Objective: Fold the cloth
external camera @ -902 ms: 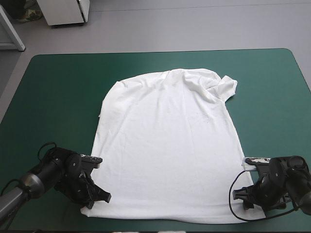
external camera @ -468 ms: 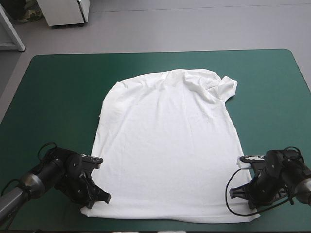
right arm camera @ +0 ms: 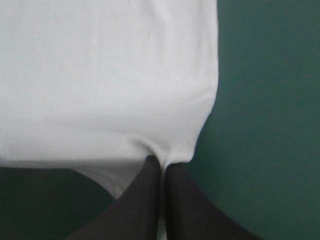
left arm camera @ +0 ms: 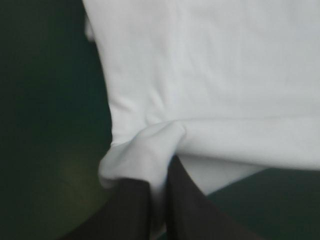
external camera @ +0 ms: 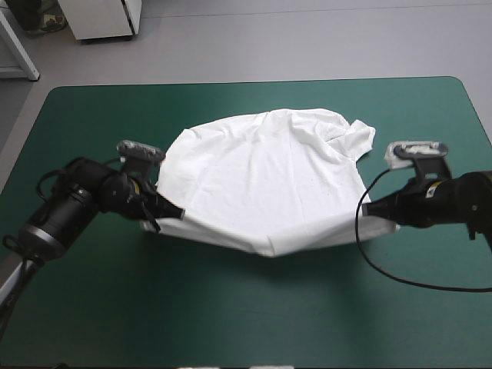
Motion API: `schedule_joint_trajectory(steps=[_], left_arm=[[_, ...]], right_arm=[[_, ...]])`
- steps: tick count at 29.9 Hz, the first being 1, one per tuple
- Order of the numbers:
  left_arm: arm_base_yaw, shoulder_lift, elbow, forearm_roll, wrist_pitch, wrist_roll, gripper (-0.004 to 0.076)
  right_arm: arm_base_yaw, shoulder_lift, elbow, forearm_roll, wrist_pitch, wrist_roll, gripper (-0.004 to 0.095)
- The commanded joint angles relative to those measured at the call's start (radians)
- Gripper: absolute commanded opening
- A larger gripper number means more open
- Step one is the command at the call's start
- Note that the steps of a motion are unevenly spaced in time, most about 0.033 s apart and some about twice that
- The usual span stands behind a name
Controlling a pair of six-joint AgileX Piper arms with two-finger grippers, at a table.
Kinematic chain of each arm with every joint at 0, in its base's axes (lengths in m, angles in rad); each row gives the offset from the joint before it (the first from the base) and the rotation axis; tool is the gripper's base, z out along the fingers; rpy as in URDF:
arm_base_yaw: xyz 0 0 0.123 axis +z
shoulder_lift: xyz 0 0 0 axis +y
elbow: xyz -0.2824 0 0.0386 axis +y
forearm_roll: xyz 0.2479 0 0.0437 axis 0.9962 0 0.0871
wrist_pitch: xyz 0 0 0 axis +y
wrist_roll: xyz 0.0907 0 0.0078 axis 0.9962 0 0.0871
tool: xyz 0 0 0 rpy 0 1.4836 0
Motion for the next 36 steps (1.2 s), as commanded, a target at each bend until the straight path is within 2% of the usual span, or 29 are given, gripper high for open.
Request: schedule_joint_trajectory(steps=[1,6,10,16,20,25,30,36], left_arm=[[-0.007,-0.027,-0.28,0.088,0.031,-0.012,-0.0009],[-0.007,0.018,-0.666,0.098,0.095,0.076,-0.0009],[-0.007,0.062,-0.943,0.114,0.099,0.121,-0.0009],[-0.007,0.123,-1.247,0.195,0.097,0.174,-0.0009],[-0.007,0.138,-1.344,0.243,0.094,0.223,-0.0009],[-0.007,0.132,-1.37,0.311,0.054,0.251,-0.0009],[-0.007,0.146,-1.37,0.32,-0.011,0.249,-0.0009],[0.002,0.223,-1.37,0.283,-0.085,0.241,-0.0009]], right_arm=[[0.0,0.001,-0.23,-0.053,-0.013,0.025,-0.0015],[0.0,0.049,-0.517,-0.079,-0.015,0.027,-0.0015],[0.0,0.096,-0.752,-0.093,-0.019,0.027,-0.0015],[0.0,0.176,-1.047,-0.128,-0.054,0.027,-0.0015],[0.0,0.217,-1.219,-0.137,-0.067,0.024,-0.0015],[0.0,0.234,-1.36,-0.183,-0.119,0.024,-0.0015],[0.0,0.246,-1.382,-0.17,-0.21,0.024,-0.0015],[0.0,0.357,-1.378,-0.115,-0.303,0.024,-0.0015]])
